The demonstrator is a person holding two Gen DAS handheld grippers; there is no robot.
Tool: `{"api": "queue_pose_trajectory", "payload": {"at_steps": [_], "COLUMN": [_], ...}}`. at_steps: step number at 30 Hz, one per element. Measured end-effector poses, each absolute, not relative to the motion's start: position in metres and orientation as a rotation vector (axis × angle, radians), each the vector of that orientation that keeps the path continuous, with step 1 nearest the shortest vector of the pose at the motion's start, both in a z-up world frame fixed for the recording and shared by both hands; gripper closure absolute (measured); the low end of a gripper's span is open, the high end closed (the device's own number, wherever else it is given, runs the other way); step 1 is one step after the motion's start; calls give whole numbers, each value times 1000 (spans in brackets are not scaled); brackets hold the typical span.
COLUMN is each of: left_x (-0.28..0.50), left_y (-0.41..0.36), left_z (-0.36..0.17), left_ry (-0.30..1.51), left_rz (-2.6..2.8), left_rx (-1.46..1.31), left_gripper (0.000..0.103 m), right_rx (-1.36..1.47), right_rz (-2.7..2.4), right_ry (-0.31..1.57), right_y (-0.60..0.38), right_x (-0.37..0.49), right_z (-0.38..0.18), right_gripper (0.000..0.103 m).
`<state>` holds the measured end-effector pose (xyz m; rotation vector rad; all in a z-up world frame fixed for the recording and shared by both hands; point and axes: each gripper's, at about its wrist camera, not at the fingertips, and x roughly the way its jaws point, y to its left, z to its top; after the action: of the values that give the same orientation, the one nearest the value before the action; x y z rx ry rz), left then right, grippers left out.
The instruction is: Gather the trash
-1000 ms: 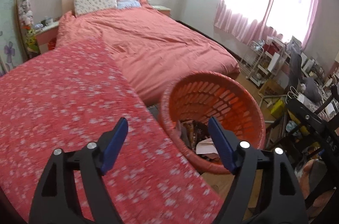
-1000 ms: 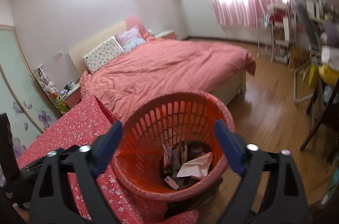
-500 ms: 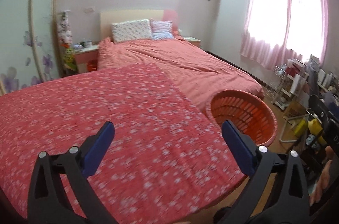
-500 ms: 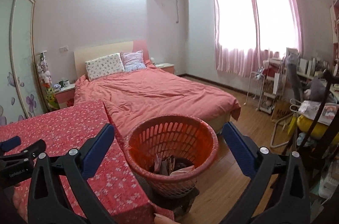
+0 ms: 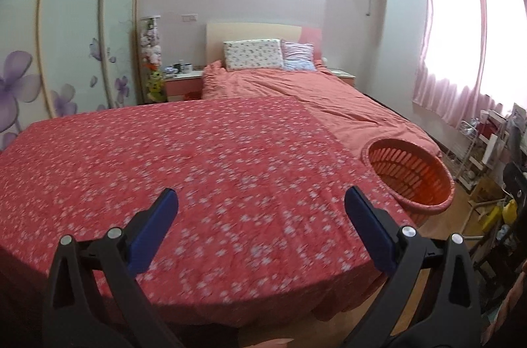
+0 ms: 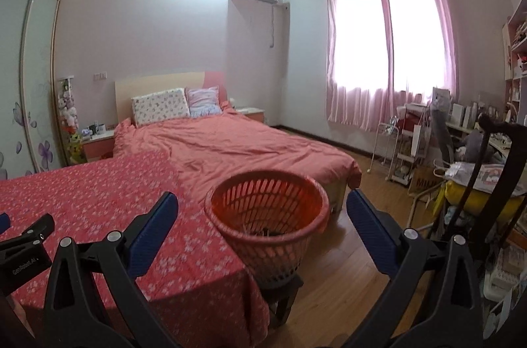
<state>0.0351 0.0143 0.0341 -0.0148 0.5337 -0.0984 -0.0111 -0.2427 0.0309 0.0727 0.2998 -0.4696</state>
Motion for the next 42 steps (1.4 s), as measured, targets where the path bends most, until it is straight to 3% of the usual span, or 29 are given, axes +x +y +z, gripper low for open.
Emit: {"api": "queue_pose_trajectory", "payload": {"at_steps": [23, 42], "left_x": [7, 6], "left_y": [30, 25], "left_z": [9, 8], "left_ry": [575, 571], "left_rz": [-17, 0], "left_rx": [-24, -19], "left_gripper": [4, 4], "right_rx": [53, 58], "right_rz": [-498, -490], "right_ry": [457, 481], "right_y": [-213, -217], "right_x": [-15, -14], "right_z": [-3, -4], "right_gripper": [2, 2]}}
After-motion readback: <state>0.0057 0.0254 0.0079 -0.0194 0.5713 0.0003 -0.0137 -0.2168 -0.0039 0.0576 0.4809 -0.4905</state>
